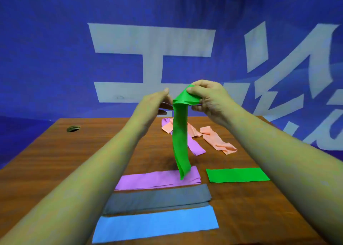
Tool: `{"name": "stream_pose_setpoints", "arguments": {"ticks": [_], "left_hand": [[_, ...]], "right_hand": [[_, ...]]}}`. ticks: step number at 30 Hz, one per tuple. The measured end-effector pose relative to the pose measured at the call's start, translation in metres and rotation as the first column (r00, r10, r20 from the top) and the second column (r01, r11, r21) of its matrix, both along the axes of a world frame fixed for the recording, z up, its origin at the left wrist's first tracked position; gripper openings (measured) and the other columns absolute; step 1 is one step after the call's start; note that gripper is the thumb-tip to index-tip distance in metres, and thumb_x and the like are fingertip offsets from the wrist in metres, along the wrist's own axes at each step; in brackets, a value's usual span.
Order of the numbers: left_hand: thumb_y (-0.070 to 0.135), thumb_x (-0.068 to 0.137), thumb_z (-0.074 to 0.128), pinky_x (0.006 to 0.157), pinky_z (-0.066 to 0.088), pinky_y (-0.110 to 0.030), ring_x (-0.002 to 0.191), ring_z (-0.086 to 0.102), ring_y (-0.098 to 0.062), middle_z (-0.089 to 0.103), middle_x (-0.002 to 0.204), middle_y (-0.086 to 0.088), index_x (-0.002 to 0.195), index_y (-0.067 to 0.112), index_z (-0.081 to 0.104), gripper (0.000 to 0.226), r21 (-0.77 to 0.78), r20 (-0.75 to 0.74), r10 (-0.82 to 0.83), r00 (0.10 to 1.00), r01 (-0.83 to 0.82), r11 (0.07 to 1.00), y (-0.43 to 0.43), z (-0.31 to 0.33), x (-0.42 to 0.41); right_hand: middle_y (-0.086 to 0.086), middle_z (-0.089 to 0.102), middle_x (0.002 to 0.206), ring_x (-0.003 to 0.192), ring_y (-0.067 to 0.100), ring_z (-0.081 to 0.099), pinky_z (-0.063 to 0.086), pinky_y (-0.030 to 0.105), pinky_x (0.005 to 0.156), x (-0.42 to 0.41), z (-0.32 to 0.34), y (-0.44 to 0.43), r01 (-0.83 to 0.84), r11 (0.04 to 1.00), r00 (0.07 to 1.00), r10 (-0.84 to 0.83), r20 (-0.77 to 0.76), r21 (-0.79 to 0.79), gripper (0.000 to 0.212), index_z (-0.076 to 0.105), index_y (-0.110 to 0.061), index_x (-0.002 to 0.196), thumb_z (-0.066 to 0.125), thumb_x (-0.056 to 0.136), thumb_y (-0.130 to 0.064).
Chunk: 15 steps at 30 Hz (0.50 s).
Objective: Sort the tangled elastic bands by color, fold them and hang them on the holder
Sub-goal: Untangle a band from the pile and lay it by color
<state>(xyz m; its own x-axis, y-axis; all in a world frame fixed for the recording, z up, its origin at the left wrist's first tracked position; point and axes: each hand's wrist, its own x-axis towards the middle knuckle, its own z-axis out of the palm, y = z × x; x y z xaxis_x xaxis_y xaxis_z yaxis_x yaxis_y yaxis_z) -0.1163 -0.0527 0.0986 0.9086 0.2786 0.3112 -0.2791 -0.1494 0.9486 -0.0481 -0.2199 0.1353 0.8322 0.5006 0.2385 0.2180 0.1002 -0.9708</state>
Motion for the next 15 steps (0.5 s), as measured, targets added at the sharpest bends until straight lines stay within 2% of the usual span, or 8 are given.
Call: {"name": "stream_pose_setpoints", "arguments": {"ticks": [2,6,7,10,12,15], "left_hand": [[0.047,0.084,0.048,0.074,0.045,-0.03,0.074,0.063,-0.012,0.067,0.075,0.003,0.075,0.02,0.062,0.032,-0.079,-0.001,-0.007,1.0,0.007,0.997,-0.005,0.001,-0.011],[0.046,0.089,0.049,0.086,0.049,-0.028,0.103,0.064,-0.018,0.066,0.112,-0.01,0.121,0.007,0.059,0.05,-0.066,-0.045,-0.261,0.964,0.258,0.964,-0.013,-0.005,-0.035],[0.043,0.091,0.049,0.09,0.049,-0.03,0.107,0.063,-0.02,0.066,0.115,-0.012,0.125,0.004,0.057,0.052,-0.049,-0.055,-0.316,0.947,0.313,0.948,-0.014,-0.006,-0.042],[0.03,0.088,0.059,0.09,0.044,-0.036,0.097,0.061,-0.025,0.065,0.099,-0.013,0.112,0.002,0.064,0.037,-0.041,-0.074,-0.388,0.919,0.386,0.922,-0.021,-0.006,-0.059],[0.019,0.085,0.063,0.084,0.045,-0.029,0.09,0.06,-0.018,0.066,0.094,-0.007,0.105,0.006,0.065,0.024,-0.043,-0.076,-0.378,0.923,0.375,0.926,-0.026,-0.005,-0.067],[0.003,0.088,0.063,0.07,0.05,-0.021,0.078,0.065,-0.013,0.069,0.086,-0.004,0.096,0.006,0.06,0.01,-0.04,-0.074,-0.37,0.926,0.368,0.929,-0.03,-0.006,-0.075]], "right_hand": [[0.005,0.062,0.075,0.07,0.019,0.057,0.045,0.029,0.062,-0.015,0.008,-0.006,-0.053,0.998,0.999,0.053,0.012,-0.032,0.009,0.065,-0.015,0.081,0.063,0.089,-0.01],[0.006,0.067,0.076,0.073,0.022,0.061,0.049,0.028,0.062,-0.041,0.017,-0.018,-0.19,0.974,0.98,0.196,0.034,-0.127,0.006,0.068,-0.008,0.088,0.062,0.09,-0.009],[0.007,0.068,0.076,0.074,0.022,0.062,0.05,0.028,0.062,-0.045,0.019,-0.021,-0.205,0.968,0.976,0.213,0.041,-0.145,0.006,0.068,-0.007,0.088,0.063,0.09,-0.008],[0.005,0.068,0.076,0.069,0.016,0.063,0.05,0.028,0.063,-0.053,0.024,-0.032,-0.198,0.961,0.974,0.215,0.069,-0.193,0.004,0.069,-0.009,0.087,0.065,0.088,-0.009],[0.005,0.068,0.077,0.068,0.015,0.063,0.049,0.029,0.064,-0.055,0.023,-0.041,-0.186,0.957,0.974,0.21,0.088,-0.22,0.005,0.07,-0.011,0.085,0.066,0.088,-0.01],[0.012,0.066,0.085,0.076,0.019,0.062,0.05,0.032,0.064,-0.056,0.017,-0.055,-0.118,0.962,0.973,0.162,0.165,-0.248,0.006,0.07,-0.009,0.092,0.066,0.087,-0.007]]}}
